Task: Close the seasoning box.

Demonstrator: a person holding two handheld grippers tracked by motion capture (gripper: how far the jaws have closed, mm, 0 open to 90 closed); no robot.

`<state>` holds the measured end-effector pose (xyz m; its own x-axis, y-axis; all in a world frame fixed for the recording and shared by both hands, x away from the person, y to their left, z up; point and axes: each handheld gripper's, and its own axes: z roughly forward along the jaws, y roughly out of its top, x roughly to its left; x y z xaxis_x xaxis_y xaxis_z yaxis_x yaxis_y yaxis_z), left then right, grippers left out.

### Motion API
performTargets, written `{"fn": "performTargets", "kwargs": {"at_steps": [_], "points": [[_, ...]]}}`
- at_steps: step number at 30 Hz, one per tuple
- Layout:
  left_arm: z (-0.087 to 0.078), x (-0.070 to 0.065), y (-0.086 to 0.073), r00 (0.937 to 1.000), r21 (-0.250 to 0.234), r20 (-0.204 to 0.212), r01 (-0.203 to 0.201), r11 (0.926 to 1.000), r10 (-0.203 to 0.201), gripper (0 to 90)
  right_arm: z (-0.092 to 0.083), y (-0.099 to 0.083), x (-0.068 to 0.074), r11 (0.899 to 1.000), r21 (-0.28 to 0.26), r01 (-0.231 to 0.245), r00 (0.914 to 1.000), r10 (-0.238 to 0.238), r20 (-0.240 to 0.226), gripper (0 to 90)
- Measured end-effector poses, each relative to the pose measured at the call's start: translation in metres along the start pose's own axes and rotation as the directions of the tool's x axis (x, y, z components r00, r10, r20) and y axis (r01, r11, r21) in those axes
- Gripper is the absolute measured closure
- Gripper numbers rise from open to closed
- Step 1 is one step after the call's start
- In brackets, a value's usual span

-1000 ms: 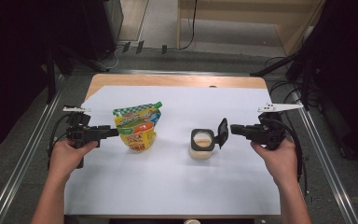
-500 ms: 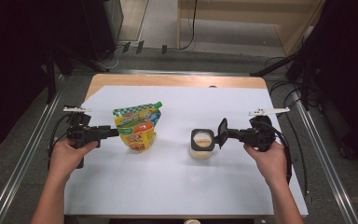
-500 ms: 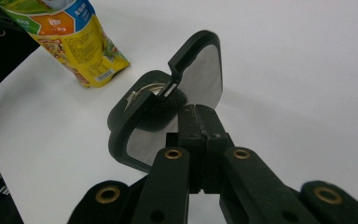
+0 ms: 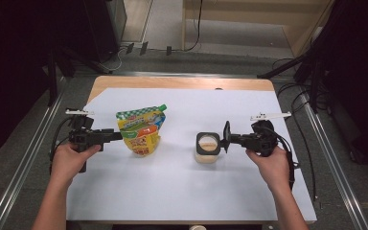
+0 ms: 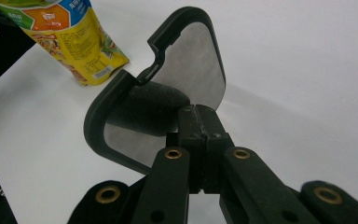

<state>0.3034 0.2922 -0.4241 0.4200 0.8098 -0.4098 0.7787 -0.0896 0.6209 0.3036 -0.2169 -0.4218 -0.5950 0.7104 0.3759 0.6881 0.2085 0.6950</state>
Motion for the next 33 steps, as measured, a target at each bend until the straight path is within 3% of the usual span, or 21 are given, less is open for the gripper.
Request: {"fn": "performTargets", "kwargs": {"at_steps": [24, 33], "points": [[-0.001, 0.002, -0.001, 1.0, -0.001, -0.002, 0.008, 1.0, -0.008, 42.7, 0.01, 0.003, 0.017, 0.999, -0.007, 0.036, 0.9986, -0.036, -0.038, 90.0], [-0.001, 0.003, -0.002, 0.9999, 0.002, -0.002, 0.01, 0.9999, -0.01, 42.6, 0.019, 0.003, 0.024, 0.998, 0.015, 0.053, 0.9975, -0.052, -0.048, 90.0]]}}
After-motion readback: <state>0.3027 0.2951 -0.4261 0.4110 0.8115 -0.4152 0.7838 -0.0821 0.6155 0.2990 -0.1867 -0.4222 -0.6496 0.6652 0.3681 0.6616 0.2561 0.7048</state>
